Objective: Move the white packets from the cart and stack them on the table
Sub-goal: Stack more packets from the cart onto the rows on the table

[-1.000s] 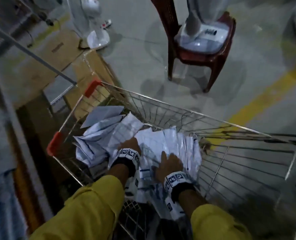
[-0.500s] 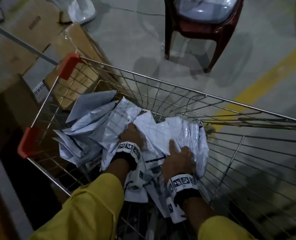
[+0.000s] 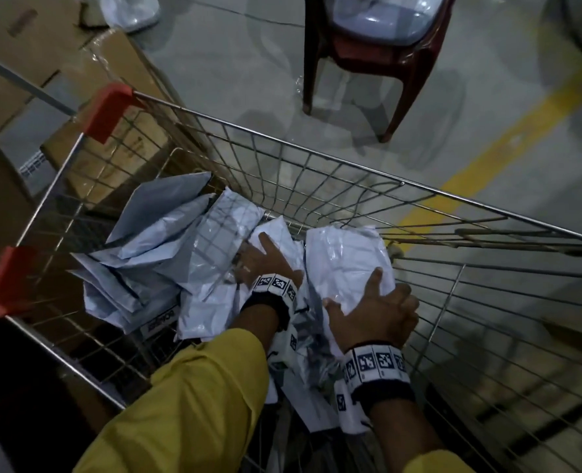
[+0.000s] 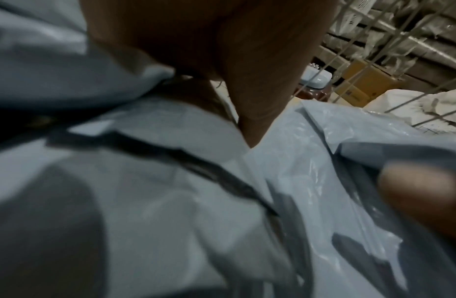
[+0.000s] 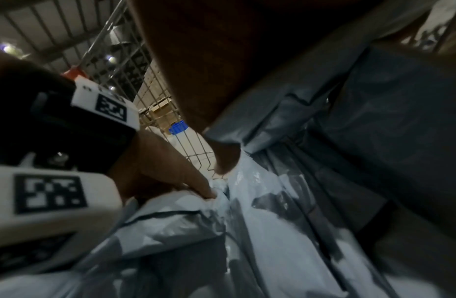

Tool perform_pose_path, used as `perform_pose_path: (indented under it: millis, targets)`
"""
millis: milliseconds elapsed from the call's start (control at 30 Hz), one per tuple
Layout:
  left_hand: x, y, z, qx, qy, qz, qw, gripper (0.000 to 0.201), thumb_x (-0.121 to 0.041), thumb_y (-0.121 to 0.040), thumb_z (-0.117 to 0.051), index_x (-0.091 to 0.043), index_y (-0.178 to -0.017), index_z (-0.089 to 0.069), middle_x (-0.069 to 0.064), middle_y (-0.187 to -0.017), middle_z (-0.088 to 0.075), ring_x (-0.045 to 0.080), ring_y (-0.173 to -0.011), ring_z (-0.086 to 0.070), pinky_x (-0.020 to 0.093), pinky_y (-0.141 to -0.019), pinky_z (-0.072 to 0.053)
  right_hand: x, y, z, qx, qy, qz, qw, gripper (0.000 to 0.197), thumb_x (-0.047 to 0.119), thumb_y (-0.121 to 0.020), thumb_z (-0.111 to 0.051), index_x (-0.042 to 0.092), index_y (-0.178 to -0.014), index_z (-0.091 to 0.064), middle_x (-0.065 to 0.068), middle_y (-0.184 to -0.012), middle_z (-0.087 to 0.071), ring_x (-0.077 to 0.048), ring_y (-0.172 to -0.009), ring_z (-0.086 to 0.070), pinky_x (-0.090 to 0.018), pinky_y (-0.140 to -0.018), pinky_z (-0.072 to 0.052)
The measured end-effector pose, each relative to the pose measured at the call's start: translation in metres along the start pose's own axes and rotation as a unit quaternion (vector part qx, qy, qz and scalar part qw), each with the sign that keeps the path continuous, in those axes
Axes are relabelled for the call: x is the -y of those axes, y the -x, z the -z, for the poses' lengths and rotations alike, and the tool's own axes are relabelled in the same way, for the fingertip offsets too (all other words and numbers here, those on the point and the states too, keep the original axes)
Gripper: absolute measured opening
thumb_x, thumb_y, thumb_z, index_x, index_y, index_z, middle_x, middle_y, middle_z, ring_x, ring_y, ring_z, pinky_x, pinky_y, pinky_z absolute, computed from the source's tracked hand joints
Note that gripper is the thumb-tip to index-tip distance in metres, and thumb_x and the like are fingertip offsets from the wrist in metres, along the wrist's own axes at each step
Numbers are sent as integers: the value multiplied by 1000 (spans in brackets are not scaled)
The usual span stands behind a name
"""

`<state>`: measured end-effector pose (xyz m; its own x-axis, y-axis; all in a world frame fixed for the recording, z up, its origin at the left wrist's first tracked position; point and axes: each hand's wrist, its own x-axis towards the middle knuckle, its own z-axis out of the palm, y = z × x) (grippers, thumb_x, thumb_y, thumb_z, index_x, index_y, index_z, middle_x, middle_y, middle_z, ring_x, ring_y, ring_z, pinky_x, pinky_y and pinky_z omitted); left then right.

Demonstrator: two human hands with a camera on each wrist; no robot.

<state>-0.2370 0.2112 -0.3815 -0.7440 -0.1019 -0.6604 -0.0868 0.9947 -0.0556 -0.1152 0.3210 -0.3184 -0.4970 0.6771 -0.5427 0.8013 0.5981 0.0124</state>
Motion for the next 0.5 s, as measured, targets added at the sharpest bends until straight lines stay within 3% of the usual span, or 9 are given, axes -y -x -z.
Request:
perform_pose_path:
  millis: [67,167,267,367,500]
  targets:
    - [0,1,3,0,-6,1,1000,110,-56,-86,-65,-14,-159,5,30,-161,2,46,-149,-8,60,-117,-19,-2,-5,-3,22,25,1,999,102,71,-75,-60,26,-156,-17,-22,-146,-17,-38,-130,-25,-47,-107,-32]
    - [5,9,15,-16,2,-4,1000,93,-47,-90,-63,-16,-158,-8,27,-156,-17,43,-142,-22,56,-114,-26,-4,-6,-4,37,-5,-2,999,87,59,-84,-54,28,-157,-16,-22,-152,-9,-39,-136,-23,-47,-112,-27]
    - [15,22,32,-13,26,-12,1000,85,-45,-90,-63,-19,-157,-16,24,-152,-26,42,-140,-30,53,-112,-30,-6,10,-7,18,-25,17,999,80,55,-87,-50,26,-156,-25,-20,-155,-17,-39,-133,-28,-47,-109,-32]
    - [26,36,43,-25,60,-25,998,78,-40,-87,-64,-19,-152,-28,22,-149,-35,41,-136,-38,51,-110,-39,-8,38,-13,-2,-46,30,999,76,49,-84,-57,21,-153,-38,-20,-157,-25,-39,-134,-32,-50,-108,-36]
    - [38,64,46,-20,72,-33,997,75,-40,-92,-61,-14,-154,-27,24,-152,-35,41,-138,-38,47,-110,-41,-14,66,-24,-7,-77,34,996,77,42,-76,-66,15,-146,-50,-26,-149,-38,-45,-131,-38,-54,-107,-37]
